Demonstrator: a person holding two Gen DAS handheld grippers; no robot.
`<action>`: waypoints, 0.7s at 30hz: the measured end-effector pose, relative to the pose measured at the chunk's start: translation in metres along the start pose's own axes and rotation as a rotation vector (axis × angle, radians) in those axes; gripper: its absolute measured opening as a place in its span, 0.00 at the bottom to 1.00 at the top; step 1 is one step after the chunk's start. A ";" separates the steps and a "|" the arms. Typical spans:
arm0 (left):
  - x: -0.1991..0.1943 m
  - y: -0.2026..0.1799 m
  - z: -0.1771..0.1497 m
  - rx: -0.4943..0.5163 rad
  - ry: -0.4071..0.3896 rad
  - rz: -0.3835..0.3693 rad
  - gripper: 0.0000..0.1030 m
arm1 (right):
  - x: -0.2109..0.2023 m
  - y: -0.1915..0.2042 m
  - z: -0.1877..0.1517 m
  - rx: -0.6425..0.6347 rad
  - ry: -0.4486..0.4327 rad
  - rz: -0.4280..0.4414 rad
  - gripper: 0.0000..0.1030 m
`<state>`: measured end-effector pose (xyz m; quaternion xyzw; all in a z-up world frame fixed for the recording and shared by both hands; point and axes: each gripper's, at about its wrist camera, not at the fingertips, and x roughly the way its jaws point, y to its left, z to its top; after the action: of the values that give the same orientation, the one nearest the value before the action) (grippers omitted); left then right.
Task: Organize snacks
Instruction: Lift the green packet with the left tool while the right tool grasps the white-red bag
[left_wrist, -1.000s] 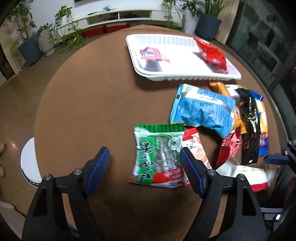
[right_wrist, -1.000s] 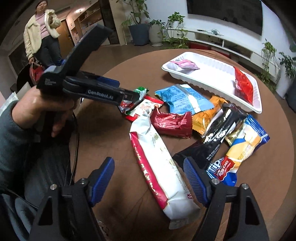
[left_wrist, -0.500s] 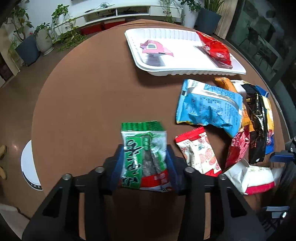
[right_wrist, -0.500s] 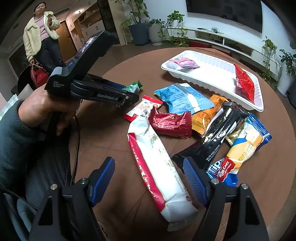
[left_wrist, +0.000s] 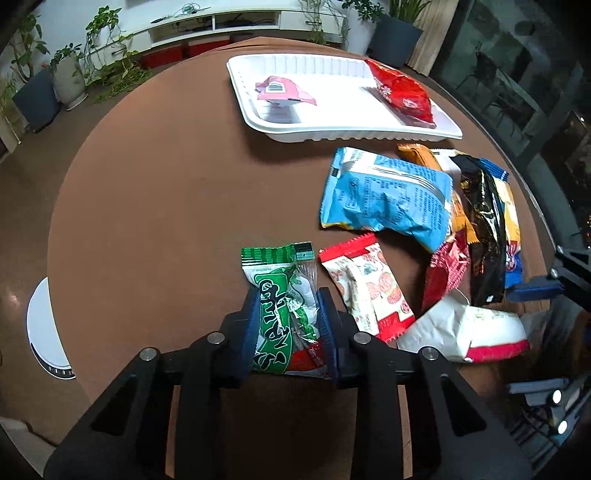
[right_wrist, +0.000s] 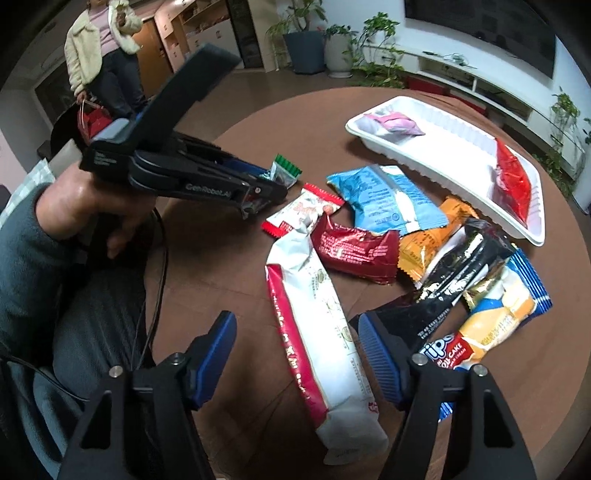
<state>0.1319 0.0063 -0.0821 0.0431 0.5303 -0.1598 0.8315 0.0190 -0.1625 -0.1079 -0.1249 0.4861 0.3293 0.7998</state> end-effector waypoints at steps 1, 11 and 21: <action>-0.001 0.000 -0.001 0.001 -0.003 -0.002 0.26 | 0.002 -0.001 0.002 -0.003 0.007 0.009 0.67; -0.019 0.004 -0.012 -0.009 -0.035 -0.029 0.25 | 0.031 -0.006 0.010 -0.040 0.127 0.023 0.60; -0.027 0.000 -0.021 -0.015 -0.044 -0.074 0.25 | 0.041 -0.012 0.007 -0.030 0.181 0.022 0.54</action>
<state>0.1032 0.0172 -0.0674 0.0139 0.5141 -0.1875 0.8369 0.0445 -0.1512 -0.1413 -0.1609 0.5528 0.3327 0.7469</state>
